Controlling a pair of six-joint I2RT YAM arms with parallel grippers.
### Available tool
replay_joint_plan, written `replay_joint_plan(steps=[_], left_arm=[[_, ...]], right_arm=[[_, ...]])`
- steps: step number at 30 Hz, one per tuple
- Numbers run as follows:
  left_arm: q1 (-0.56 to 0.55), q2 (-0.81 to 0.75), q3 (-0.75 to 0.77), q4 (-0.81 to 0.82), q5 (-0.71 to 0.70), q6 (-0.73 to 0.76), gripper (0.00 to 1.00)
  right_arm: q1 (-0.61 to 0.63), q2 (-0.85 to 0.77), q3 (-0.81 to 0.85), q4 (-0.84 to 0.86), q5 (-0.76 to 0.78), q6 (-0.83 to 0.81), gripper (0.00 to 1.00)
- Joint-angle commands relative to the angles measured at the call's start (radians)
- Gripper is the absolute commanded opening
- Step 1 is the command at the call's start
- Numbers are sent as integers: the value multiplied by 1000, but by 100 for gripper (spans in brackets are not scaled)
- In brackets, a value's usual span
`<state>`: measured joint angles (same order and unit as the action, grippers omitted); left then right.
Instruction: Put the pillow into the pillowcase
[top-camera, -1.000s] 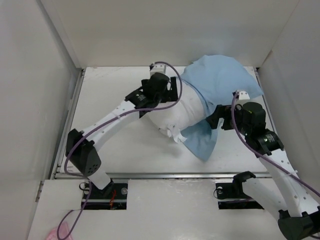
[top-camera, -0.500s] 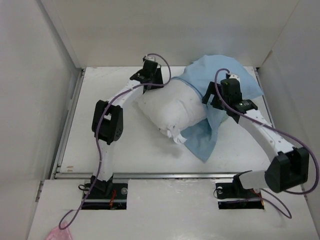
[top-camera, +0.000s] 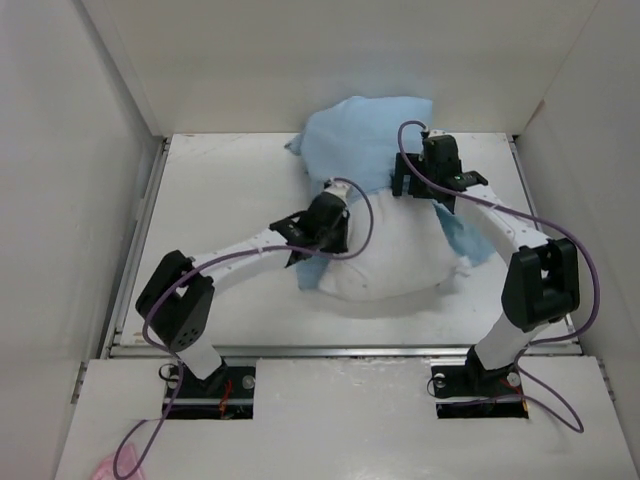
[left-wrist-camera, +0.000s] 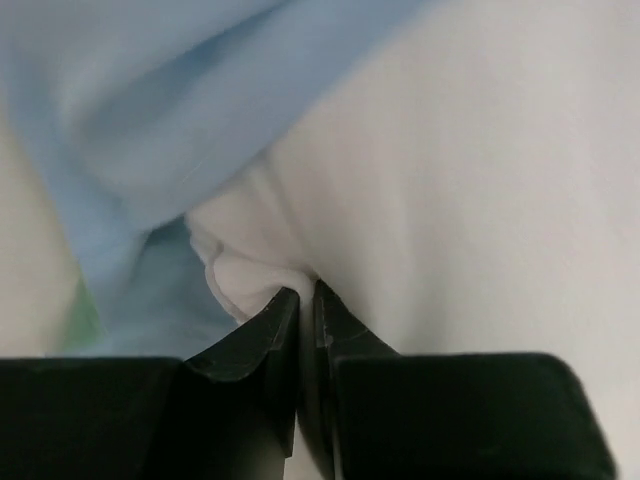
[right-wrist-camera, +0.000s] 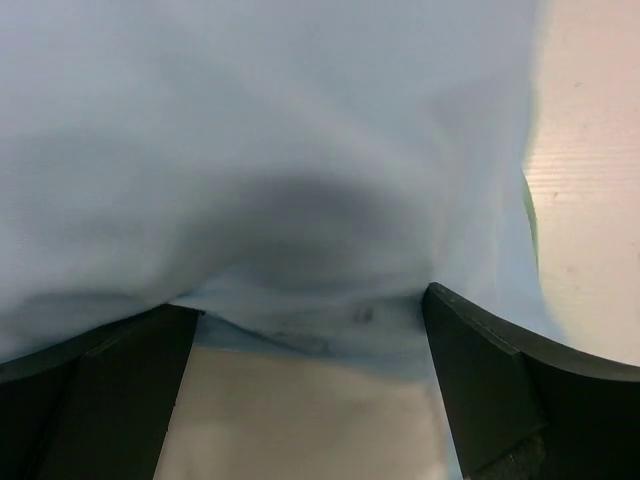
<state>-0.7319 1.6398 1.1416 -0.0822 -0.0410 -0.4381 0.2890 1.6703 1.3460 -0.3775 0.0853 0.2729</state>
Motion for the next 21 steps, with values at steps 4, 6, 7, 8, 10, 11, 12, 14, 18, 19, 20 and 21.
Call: replay_joint_plan(steps=[4, 6, 7, 8, 10, 11, 12, 14, 18, 19, 20, 21], left_arm=[[-236, -153, -26, -93, 69, -62, 5], [-236, -188, 9, -148, 14, -62, 27], [-236, -204, 24, -171, -53, -62, 40], [-236, -230, 38, -195, -94, -51, 50], [-236, -241, 79, -260, -231, -39, 79], [-236, -253, 98, -278, -272, -39, 84], [-236, -253, 116, -318, -302, -28, 92], [-236, -253, 171, -329, -370, -4, 100], [-236, -140, 309, -385, -428, 82, 100], [-236, -114, 341, -401, -438, 129, 100], [-236, -86, 406, -418, -473, 148, 100], [-236, -24, 478, -439, -488, 183, 100]], right_arm=[[24, -116, -4, 92, 5, -40, 100], [24, -205, -13, 22, 99, -28, 100], [24, -234, -13, -7, 123, -18, 100], [24, -263, -22, -38, 142, -3, 100], [24, -367, -54, -95, 176, 20, 100], [24, -406, -74, -95, 176, 20, 100], [24, -444, -118, -107, 165, 20, 100], [24, -546, -165, -132, 136, 46, 100], [24, -644, -284, -143, -8, 66, 100], [24, -655, -327, -133, -74, 66, 100], [24, -675, -347, -101, -106, 46, 100], [24, -675, -379, -75, -142, 16, 100]])
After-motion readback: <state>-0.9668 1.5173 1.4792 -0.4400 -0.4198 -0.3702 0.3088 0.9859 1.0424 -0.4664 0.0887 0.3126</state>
